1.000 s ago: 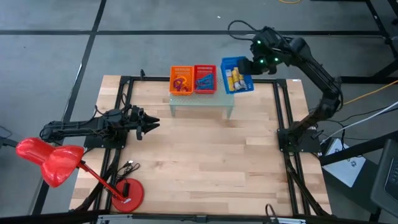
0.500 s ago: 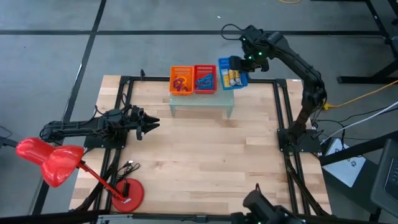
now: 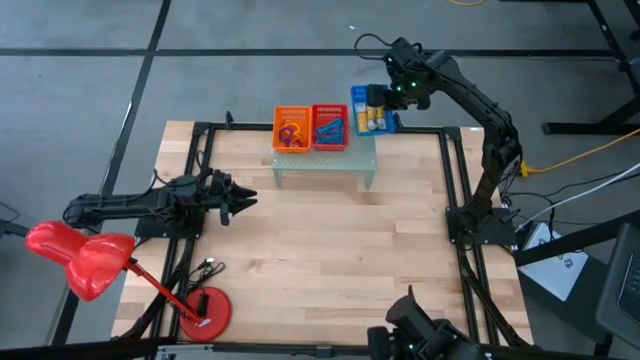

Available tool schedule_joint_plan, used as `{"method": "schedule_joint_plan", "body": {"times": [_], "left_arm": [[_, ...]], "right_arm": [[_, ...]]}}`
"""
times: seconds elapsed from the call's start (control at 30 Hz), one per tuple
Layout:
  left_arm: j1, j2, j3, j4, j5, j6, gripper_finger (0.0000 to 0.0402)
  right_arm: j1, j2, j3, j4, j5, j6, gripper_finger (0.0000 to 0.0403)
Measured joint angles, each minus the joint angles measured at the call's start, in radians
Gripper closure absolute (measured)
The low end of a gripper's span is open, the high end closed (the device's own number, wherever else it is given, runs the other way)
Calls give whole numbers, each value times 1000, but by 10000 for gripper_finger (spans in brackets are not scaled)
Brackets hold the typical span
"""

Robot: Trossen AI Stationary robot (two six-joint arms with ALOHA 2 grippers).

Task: Pick & Place Office Desk Supplies
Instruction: Put the blue basket with crayon boxes on the shelf

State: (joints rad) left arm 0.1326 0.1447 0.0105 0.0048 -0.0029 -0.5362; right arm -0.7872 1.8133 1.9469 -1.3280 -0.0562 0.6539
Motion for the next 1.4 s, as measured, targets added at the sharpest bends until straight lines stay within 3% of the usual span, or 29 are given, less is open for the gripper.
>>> {"method": "schedule_joint_plan", "body": {"times": [0.47, 1.4], "left_arm": [[0, 52, 0, 0, 0, 0, 233], [0, 52, 0, 0, 0, 0, 233]], "right_arm": [[19, 80, -1, 10, -34, 33, 401], [19, 82, -46, -41, -54, 71, 401]]}}
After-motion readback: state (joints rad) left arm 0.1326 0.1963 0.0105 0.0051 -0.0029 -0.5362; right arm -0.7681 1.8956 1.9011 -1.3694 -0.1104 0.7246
